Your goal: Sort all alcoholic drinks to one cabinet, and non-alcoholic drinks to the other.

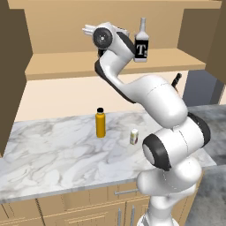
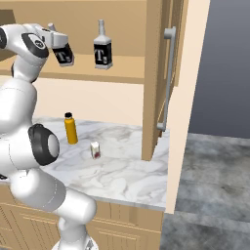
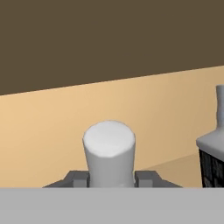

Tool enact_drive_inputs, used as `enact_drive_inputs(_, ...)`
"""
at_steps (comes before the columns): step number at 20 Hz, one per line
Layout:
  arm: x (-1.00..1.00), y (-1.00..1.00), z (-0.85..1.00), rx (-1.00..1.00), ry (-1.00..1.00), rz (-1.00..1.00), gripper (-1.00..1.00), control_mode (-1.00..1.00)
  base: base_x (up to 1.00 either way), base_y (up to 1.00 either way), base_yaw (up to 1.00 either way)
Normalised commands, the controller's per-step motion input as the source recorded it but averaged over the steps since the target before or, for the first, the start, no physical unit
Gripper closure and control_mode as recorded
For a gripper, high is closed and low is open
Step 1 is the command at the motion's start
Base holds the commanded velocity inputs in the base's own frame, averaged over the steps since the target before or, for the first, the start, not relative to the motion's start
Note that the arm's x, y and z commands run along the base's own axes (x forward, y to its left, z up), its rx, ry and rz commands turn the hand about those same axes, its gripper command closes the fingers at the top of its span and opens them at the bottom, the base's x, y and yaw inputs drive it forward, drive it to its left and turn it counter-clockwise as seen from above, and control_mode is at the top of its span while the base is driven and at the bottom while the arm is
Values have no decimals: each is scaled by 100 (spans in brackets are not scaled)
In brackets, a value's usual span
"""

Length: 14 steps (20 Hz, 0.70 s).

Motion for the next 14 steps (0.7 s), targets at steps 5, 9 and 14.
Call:
enact_drive_inputs(5, 2, 3, -21, 0, -1, 0, -100, -100, 0, 0, 0)
enact_drive_inputs(9, 7, 0, -12, 0, -6, 0, -100, -100, 0, 0, 0)
enact_drive_inputs(14, 12, 0, -3, 0, -4, 1, -100, -100, 0, 0, 0)
